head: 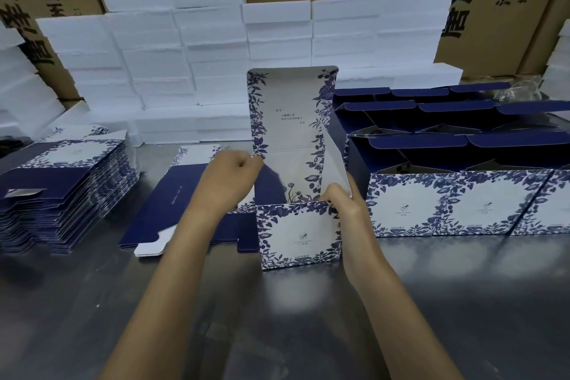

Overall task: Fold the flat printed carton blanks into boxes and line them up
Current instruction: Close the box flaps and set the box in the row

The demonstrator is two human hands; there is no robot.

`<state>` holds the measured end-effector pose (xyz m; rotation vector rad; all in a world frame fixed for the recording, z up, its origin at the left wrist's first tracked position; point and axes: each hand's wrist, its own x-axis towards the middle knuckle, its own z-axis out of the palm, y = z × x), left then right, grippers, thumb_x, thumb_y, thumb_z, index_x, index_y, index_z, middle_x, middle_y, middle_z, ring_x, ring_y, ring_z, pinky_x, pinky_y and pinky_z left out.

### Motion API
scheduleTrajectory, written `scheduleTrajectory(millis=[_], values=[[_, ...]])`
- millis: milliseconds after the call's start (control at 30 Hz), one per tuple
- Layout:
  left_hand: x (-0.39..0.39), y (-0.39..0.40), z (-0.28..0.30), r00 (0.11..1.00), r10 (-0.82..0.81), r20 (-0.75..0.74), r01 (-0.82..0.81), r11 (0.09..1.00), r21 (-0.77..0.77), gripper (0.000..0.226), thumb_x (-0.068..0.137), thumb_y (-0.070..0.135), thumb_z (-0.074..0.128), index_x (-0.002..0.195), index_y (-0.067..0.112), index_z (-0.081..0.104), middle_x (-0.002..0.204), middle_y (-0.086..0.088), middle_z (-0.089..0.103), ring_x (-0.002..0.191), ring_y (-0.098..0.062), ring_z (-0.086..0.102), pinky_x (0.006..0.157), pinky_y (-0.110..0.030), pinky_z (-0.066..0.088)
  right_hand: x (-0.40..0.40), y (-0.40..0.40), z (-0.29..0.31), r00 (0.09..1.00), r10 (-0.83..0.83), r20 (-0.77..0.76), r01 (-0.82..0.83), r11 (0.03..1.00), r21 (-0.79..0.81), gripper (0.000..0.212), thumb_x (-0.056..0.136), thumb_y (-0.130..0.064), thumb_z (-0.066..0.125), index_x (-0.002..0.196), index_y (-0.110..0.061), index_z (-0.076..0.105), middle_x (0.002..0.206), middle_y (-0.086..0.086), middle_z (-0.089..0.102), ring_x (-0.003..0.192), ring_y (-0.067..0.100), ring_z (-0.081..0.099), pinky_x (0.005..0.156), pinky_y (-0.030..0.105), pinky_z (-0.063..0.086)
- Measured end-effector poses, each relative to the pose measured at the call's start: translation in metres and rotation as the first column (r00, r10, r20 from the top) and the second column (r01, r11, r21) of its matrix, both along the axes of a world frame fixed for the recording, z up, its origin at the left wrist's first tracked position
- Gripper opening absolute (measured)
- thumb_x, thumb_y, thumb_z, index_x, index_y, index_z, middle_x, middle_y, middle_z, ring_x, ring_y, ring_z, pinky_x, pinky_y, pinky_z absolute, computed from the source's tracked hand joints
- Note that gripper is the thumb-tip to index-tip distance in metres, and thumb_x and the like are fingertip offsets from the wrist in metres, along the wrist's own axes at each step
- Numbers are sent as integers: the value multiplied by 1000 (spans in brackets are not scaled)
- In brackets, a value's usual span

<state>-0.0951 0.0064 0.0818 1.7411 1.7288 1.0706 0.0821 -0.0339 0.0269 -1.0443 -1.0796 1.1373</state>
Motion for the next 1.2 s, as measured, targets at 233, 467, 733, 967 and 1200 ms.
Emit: scheduleTrajectory(millis=[233,467,733,967,1200], values=[[6,-12,-20,780,-73,621,10,994,105,12,94,21,66,88,31,60,114,-4,67,106,-25,66,89,-42,53,7,2,4,936,261,-237,-269,963,-4,55,85,-74,57,126,-40,69,128,-6,71,120,15,66,96,31,56],[-1,-16,-36,658,-145,739,82,989,121,15,89,19,67,99,29,62,85,2,68,82,-18,65,77,-38,50,13,0,7,991,136,-4,-136,983,-120,53,65,-64,79,110,-38,71,115,-16,74,110,7,68,97,33,47],[-5,-14,-37,637,-175,751,114,985,133,18,94,14,65,97,31,60,83,7,66,78,-14,64,69,-34,51,29,7,44,858,206,471,-126,972,-197,39,92,-46,68,79,-10,60,63,8,45,47,15,42,48,20,40],[-5,-13,-37,623,-189,759,141,982,128,20,93,11,64,97,30,62,87,5,67,82,-17,65,73,-34,51,33,13,46,796,234,559,-169,971,-166,55,105,-33,53,57,-25,28,51,-9,21,47,12,22,44,22,26],[-6,-12,-36,633,-199,748,166,979,120,22,93,9,63,95,31,61,91,4,66,87,-21,59,75,-34,46,32,24,61,727,204,655,-128,978,-163,52,100,-49,56,66,-11,48,50,4,36,42,17,34,40,19,30]])
